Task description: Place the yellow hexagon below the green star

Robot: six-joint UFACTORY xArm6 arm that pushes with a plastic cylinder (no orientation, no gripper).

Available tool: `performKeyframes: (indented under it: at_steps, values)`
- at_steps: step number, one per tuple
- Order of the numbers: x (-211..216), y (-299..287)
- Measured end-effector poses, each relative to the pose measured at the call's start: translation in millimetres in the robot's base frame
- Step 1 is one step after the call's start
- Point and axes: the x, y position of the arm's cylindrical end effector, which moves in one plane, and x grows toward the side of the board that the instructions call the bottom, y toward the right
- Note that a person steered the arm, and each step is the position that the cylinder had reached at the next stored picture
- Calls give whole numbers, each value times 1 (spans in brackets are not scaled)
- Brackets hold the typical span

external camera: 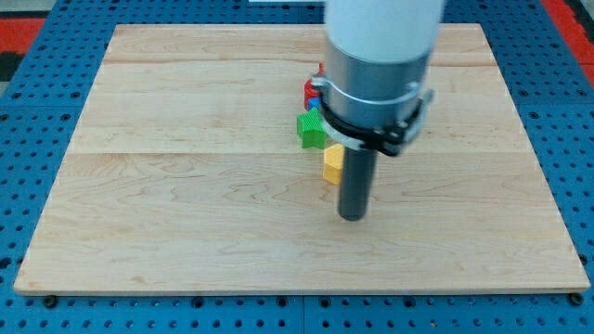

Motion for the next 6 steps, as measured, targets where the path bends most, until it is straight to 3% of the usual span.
performKeyframes:
  at_steps: [1, 5, 6]
  values:
    - [-25, 40]
    - [-73, -61]
    - [-66, -38]
